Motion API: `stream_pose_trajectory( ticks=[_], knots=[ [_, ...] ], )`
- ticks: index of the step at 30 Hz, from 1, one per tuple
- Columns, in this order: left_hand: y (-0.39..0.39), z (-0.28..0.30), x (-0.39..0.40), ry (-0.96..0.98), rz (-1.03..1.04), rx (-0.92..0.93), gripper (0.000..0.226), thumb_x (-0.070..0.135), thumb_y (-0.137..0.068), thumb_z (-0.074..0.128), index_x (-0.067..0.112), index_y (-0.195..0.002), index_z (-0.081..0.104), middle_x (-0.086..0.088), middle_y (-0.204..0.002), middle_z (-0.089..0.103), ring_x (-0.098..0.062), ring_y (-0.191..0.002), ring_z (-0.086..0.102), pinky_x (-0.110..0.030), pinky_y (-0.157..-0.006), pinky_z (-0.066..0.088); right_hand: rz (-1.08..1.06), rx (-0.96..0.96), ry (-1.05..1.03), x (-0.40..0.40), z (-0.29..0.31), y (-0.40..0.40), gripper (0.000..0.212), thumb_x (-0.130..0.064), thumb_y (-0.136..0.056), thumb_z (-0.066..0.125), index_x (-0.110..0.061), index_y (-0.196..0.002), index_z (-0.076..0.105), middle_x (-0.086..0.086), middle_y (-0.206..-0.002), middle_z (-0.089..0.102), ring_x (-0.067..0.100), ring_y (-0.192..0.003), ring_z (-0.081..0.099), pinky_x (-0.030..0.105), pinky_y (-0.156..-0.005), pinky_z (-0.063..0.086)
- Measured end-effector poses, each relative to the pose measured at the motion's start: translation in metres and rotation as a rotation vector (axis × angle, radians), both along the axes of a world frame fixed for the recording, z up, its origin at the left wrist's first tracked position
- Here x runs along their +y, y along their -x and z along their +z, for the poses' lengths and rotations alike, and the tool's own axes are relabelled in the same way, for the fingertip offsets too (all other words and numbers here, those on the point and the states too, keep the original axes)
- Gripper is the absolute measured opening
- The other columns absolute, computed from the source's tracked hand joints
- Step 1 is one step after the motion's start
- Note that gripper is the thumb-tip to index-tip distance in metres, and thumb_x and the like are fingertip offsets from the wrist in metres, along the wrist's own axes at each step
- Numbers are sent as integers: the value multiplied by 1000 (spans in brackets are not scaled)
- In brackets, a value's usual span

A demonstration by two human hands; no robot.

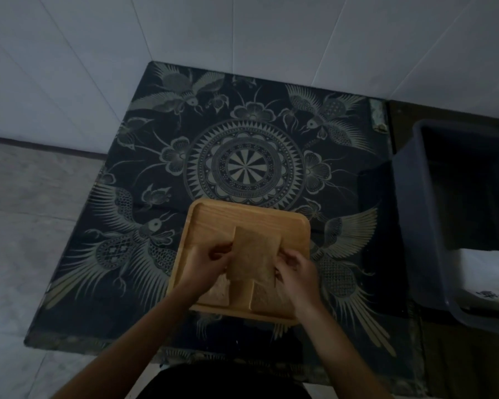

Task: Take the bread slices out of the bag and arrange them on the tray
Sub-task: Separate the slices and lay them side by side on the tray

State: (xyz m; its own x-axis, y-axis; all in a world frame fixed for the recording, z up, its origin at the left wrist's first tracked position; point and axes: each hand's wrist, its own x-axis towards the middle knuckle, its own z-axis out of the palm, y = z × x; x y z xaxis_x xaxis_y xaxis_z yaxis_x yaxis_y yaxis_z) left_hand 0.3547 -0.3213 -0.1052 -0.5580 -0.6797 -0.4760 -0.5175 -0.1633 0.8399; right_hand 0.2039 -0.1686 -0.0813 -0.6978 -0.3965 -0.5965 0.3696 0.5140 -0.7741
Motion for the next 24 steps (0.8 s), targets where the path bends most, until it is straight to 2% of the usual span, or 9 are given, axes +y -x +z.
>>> stream_pose_trajectory(
  ticks=[3, 5, 9, 11, 13, 17, 20, 22, 24],
  knots=[
    [-1, 2, -25, 39, 1, -19, 21, 21, -90, 74, 30, -109, 75, 11, -101, 76, -2, -87, 73, -19, -65, 60, 56, 45, 3, -26, -5, 1, 18, -30, -93, 72, -28, -110, 70, -9, -102, 74, 8, -95, 71, 34, -85, 62],
    [-3, 1, -41, 61, 10, -49, 23, 20, -89, 75, 24, -111, 76, 9, -99, 77, -5, -85, 74, -25, -69, 63, 88, 55, -17, -44, -11, 2, 15, -30, -93, 71, -28, -108, 70, -9, -101, 74, 9, -96, 71, 34, -86, 61],
    [-8, -7, -68, 89, 2, -106, 29, 17, -89, 75, 17, -118, 75, 2, -102, 77, -14, -88, 75, -39, -80, 65, 153, 58, -54, -76, -27, -2, 35, -29, -93, 71, -18, -126, 67, -3, -112, 73, 12, -103, 70, 41, -94, 60],
    [-11, -13, -80, 97, 12, -138, 31, 16, -88, 76, 14, -119, 74, 0, -102, 77, -15, -88, 75, -38, -80, 65, 187, 57, -77, -89, -37, -5, 41, -28, -94, 71, -15, -132, 63, -1, -119, 71, 13, -109, 68, 42, -97, 58],
    [-12, -20, -88, 99, 18, -164, 32, 16, -88, 77, 12, -119, 74, -2, -103, 77, -13, -87, 74, -33, -76, 64, 197, 57, -99, -99, -45, -7, 41, -28, -95, 70, -15, -132, 63, 0, -119, 71, 15, -109, 68, 43, -98, 58],
    [-10, -25, -96, 133, 16, -202, 33, 18, -87, 76, 12, -119, 75, -3, -108, 78, -14, -95, 73, -39, -88, 62, 177, 84, -131, -113, -55, -7, 38, -30, -93, 71, -18, -129, 66, -2, -112, 72, 15, -104, 69, 43, -95, 59],
    [-10, -28, -101, 144, -8, -217, 32, 19, -87, 76, 13, -119, 75, -3, -108, 78, -15, -97, 73, -40, -91, 61, 175, 89, -139, -118, -58, -7, 36, -30, -93, 72, -18, -127, 67, -3, -109, 73, 15, -103, 70, 44, -94, 60],
    [-12, -30, -103, 171, -33, -225, 32, 20, -87, 76, 14, -118, 76, -2, -108, 79, -13, -97, 73, -38, -90, 61, 175, 91, -153, -119, -60, -7, 36, -29, -93, 73, -17, -126, 67, -3, -107, 72, 15, -102, 70, 44, -93, 60],
    [-13, -31, -102, 237, -53, -233, 31, 21, -87, 76, 15, -117, 77, -1, -107, 80, -9, -94, 73, -26, -85, 60, 174, 82, -153, -120, -62, -8, 34, -27, -93, 72, -17, -126, 67, -5, -106, 71, 15, -103, 69, 44, -93, 60]
  ],
)
